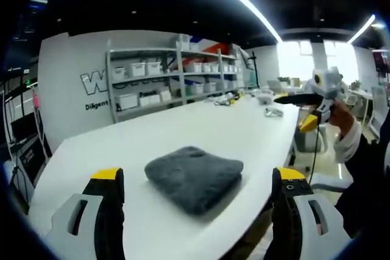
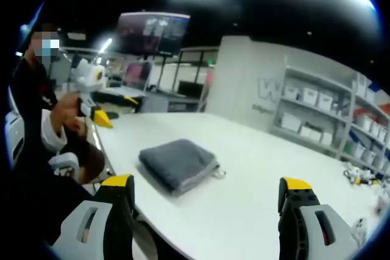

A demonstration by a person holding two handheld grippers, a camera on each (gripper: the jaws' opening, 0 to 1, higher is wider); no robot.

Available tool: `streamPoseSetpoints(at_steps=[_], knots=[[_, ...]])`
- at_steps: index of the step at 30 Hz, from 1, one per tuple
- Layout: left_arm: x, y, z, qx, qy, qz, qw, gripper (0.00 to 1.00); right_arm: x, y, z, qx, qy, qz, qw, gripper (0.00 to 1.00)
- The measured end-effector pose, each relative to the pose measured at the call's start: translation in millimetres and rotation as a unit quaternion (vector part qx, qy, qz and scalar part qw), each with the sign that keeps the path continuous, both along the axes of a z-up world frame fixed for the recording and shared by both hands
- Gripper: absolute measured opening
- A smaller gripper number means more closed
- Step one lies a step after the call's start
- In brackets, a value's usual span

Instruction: Open the folded towel by lifting each exposed corner and separating the folded layers until the towel lies flat within the target outline without major curled edges

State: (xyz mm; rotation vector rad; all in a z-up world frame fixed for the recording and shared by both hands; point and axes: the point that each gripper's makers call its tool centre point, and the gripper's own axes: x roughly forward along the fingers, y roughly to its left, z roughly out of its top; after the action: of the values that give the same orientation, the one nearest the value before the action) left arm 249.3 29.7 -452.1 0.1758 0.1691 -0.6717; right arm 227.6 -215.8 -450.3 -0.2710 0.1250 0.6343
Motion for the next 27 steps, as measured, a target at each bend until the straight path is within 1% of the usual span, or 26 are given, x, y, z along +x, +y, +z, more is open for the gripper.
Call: streamPoseSetpoints(at_steps=[8, 15, 18, 22, 24, 25, 27], knots=[[7.8, -12.9, -3.4, 0.021, -0.006, -0.015, 0.9996, 0.97, 1.4, -1.1, -3.1, -0.004, 0.004, -0.002, 1.0, 1.0], [7.7, -21.7, -10.7, 0.029, -0.001, -0.027, 0.9992, 0.95, 1.8, -1.3, -3.9, -0.005, 0.005, -0.001, 1.0, 1.0], [7.8, -25.7, -10.6, 0.032, -0.003, -0.033, 0.9989, 0.94, 1.9, -3.2, -2.8, -0.002, 0.004, -0.003, 1.0, 1.0], [10.5, -37.1, -12.3, 0.032, 0.0, -0.052, 0.9981, 0.91, 1.0, -2.9, -2.5, -0.004, 0.003, -0.002, 1.0, 1.0], [13.5, -42.0, -14.3, 0.039, -0.003, -0.054, 0.9978, 0.9, 1.5, -2.1, -0.7, -0.002, -0.001, -0.002, 1.0, 1.0], [15.1, -44.3, -15.4, 0.044, -0.007, -0.057, 0.9973, 0.89, 1.6, -1.3, -0.1, -0.001, -0.003, -0.001, 1.0, 1.0], [18.5, -48.4, -18.6, 0.05, -0.004, -0.062, 0.9968, 0.85, 0.7, 0.5, -1.4, -0.005, -0.001, 0.004, 1.0, 1.0]])
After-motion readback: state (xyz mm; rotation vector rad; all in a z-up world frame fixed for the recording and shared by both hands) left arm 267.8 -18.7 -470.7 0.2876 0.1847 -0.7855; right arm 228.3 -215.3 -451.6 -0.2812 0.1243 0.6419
